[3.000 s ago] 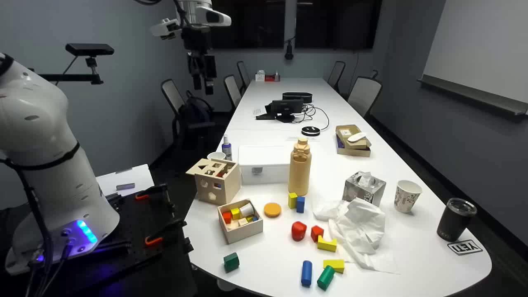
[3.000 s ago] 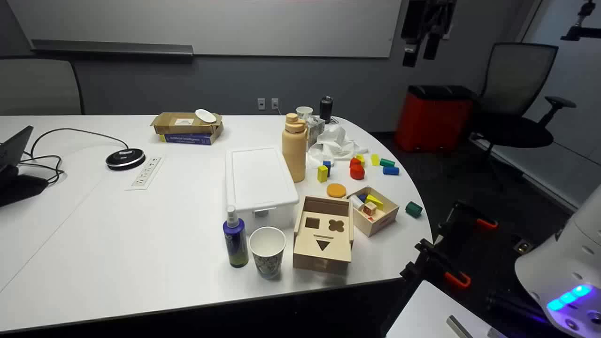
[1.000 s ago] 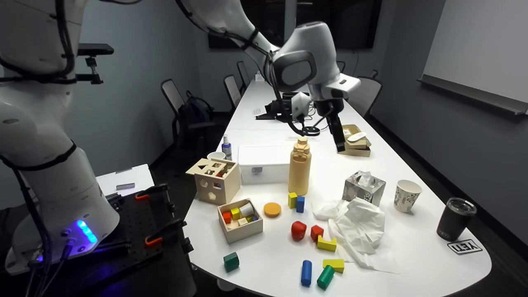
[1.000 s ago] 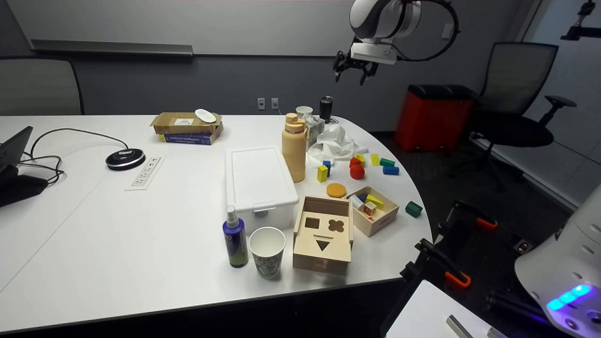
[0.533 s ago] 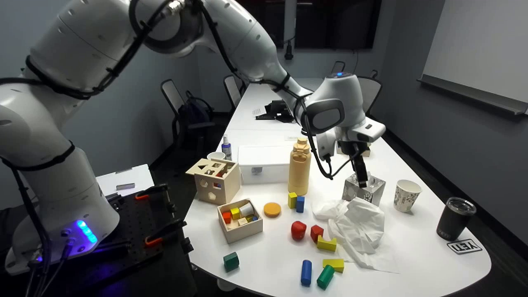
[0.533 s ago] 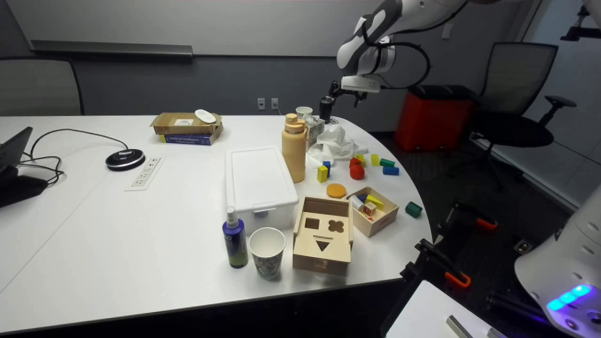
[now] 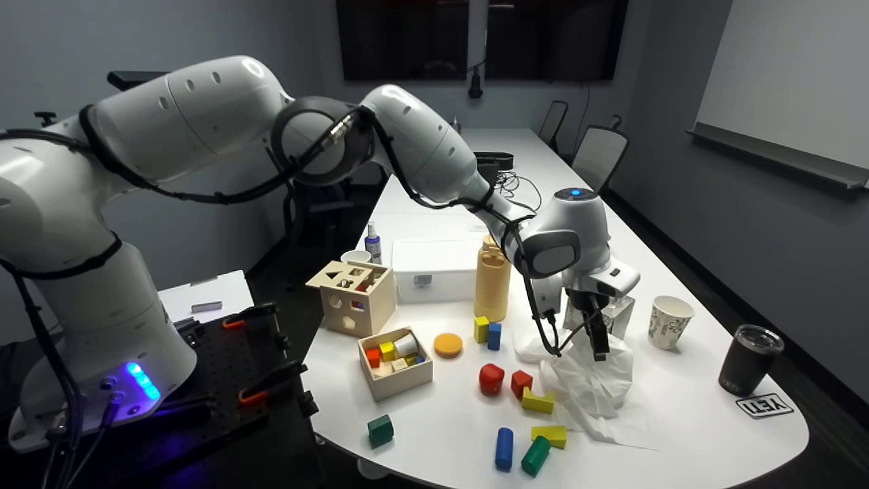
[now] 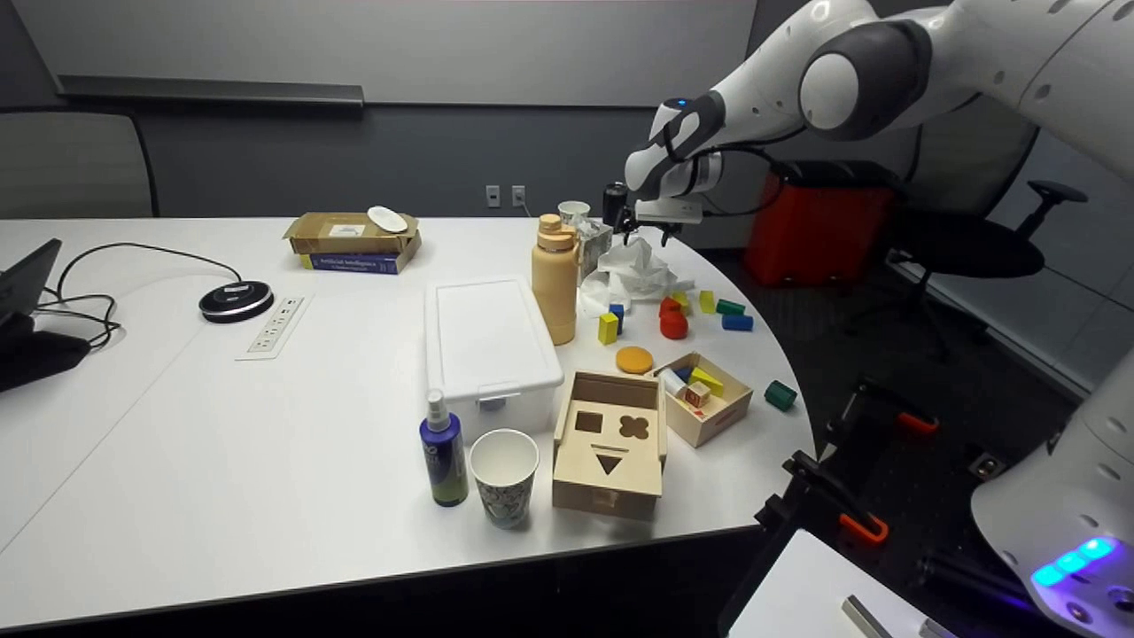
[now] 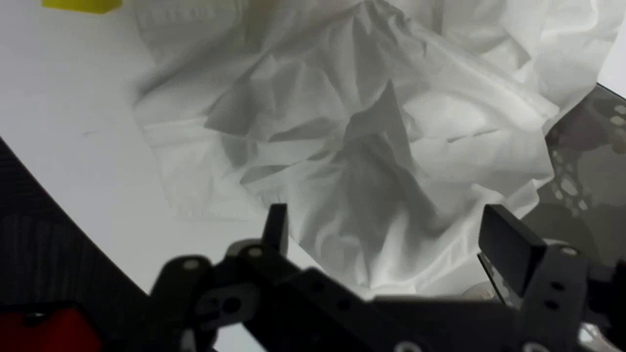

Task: Use the napkin to wipe the shape sorter and close the lid of the shape sorter

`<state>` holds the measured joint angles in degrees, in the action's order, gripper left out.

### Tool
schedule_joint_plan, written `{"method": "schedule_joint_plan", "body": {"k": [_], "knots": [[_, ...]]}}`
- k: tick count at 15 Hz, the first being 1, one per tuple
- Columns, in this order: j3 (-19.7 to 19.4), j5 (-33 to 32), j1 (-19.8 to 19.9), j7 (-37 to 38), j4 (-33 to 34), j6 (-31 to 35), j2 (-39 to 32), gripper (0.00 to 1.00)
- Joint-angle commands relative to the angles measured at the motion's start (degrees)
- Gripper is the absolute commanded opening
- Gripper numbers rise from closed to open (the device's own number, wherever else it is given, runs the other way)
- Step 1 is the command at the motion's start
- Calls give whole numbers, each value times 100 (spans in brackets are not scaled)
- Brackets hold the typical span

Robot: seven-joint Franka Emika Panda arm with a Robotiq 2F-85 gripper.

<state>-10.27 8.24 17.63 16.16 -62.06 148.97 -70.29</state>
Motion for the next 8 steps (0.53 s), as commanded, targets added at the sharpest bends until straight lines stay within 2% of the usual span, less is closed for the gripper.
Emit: {"method": "schedule_joint_plan", "body": {"k": [1,6,7,8], "knots": [[-18,1,112,271,1401,-548,-903,74],[-40,-7,238,528,2758,-1159,-1636,35],[-35,-5,251,558,2869,-1225,-1684,27],[32,-66,253,560,2548,-1140,-1453,20]]}}
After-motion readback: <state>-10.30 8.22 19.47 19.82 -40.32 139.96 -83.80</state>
